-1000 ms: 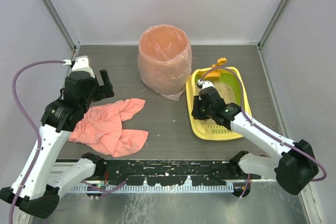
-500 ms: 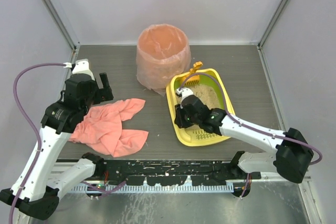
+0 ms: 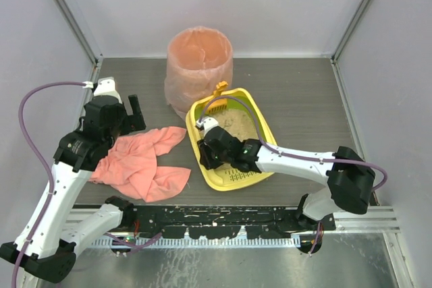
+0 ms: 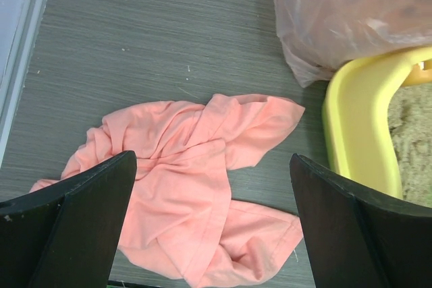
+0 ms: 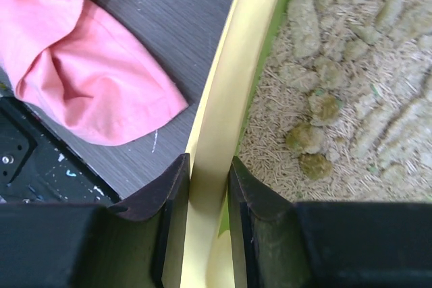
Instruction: Clean the litter box
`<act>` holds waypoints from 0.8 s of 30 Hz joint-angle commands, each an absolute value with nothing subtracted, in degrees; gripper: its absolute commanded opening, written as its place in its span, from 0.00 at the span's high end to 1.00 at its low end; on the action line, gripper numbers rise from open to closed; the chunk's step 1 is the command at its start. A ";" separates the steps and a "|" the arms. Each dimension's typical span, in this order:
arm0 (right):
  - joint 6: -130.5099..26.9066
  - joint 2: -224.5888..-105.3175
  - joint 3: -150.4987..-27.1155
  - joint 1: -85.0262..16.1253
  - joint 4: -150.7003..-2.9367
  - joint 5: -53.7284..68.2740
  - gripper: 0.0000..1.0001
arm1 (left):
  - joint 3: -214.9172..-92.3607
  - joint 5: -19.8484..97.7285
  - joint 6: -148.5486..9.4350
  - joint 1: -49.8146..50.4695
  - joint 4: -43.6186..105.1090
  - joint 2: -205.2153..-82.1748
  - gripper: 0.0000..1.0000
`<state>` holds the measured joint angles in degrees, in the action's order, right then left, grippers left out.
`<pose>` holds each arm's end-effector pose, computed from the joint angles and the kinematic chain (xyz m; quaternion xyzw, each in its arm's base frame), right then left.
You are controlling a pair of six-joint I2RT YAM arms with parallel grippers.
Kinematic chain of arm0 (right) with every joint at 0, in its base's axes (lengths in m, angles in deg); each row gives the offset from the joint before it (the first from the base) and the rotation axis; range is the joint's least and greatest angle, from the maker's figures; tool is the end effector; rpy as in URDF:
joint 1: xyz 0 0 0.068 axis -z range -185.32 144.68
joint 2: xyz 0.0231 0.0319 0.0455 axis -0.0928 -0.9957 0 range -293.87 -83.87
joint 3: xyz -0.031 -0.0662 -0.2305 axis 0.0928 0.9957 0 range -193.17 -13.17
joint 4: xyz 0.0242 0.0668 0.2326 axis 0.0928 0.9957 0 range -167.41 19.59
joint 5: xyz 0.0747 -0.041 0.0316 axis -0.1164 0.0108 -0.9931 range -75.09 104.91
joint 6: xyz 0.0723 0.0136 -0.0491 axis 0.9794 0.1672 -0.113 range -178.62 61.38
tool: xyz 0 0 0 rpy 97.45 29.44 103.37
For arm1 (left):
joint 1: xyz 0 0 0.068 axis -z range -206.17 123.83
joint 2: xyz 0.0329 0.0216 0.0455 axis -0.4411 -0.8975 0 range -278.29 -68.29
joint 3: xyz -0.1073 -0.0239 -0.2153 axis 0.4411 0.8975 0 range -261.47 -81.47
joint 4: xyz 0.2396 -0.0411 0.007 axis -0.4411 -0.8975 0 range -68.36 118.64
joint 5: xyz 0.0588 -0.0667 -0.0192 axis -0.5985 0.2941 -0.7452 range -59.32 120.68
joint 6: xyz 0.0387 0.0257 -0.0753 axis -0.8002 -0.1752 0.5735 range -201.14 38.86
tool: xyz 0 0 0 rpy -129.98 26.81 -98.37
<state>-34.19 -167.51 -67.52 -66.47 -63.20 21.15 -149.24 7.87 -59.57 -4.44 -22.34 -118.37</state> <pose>0.1671 0.2855 0.1812 -0.2686 0.8775 0.2311 0.3232 0.1881 -0.0422 0.3364 -0.0926 0.8628 -0.0100 0.4969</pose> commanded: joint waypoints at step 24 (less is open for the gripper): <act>-45.05 -152.22 -71.27 -67.82 -67.93 50.12 0.27 | -142.61 7.26 -62.79 -4.41 -21.12 -112.67 0.02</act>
